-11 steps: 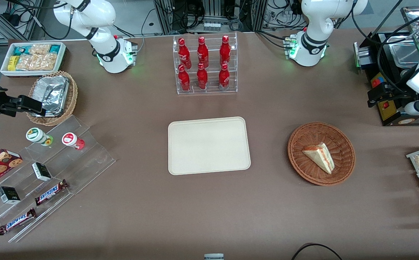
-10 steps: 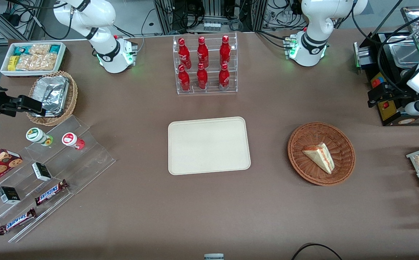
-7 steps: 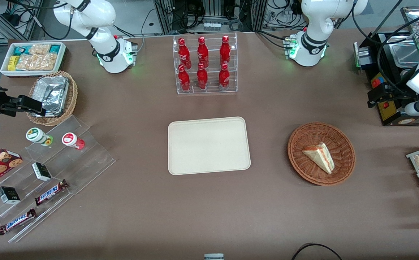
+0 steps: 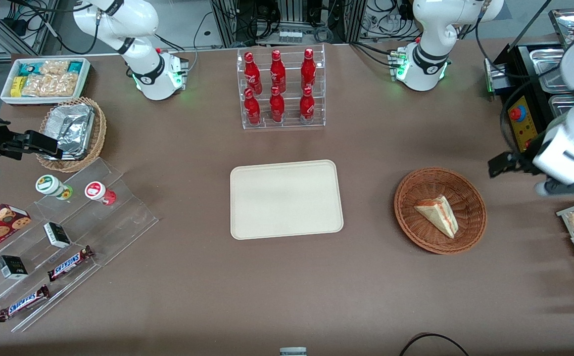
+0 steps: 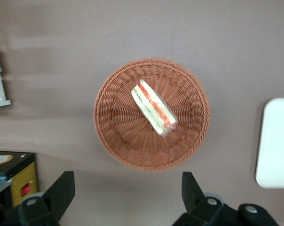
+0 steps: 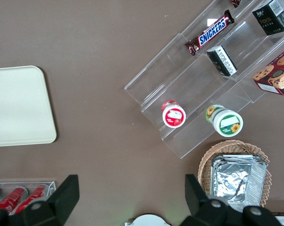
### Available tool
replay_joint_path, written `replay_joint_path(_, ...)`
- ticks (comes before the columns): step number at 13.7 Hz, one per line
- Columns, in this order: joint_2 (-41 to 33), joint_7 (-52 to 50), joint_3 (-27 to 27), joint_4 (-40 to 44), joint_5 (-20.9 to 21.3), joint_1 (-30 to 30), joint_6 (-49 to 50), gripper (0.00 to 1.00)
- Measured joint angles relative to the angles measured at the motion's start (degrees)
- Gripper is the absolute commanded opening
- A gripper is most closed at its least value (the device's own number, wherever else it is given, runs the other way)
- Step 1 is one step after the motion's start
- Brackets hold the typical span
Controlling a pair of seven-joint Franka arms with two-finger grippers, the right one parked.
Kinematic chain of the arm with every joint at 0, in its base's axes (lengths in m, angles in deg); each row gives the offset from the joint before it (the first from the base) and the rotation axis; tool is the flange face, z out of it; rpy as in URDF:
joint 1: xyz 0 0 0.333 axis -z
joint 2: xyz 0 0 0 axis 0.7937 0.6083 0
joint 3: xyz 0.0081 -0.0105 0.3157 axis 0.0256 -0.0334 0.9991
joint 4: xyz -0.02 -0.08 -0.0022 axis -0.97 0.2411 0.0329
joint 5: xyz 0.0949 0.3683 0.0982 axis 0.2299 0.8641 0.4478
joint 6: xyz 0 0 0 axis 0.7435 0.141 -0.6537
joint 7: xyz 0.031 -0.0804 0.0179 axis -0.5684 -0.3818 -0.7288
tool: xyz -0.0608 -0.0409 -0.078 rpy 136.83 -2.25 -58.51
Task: Place sandwich from basket to tray
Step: 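Move the left gripper over the wicker basket toward the sandwich, then lower the open left gripper around the wrapped sandwich and close it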
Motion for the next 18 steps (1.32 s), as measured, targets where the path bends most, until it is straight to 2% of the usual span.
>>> replay_joint_path(9,0.29,-29.68,-1.88,-22.82,-0.01,0.59,-29.09,1.00)
replay_joint_path(12,0.51,-32.96,-2.61,-28.86,-0.01,0.87,-36.26,1.00)
replay_joint_path(18,3.53,-36.27,-2.98,-30.11,-0.01,0.89,-40.84,1.00)
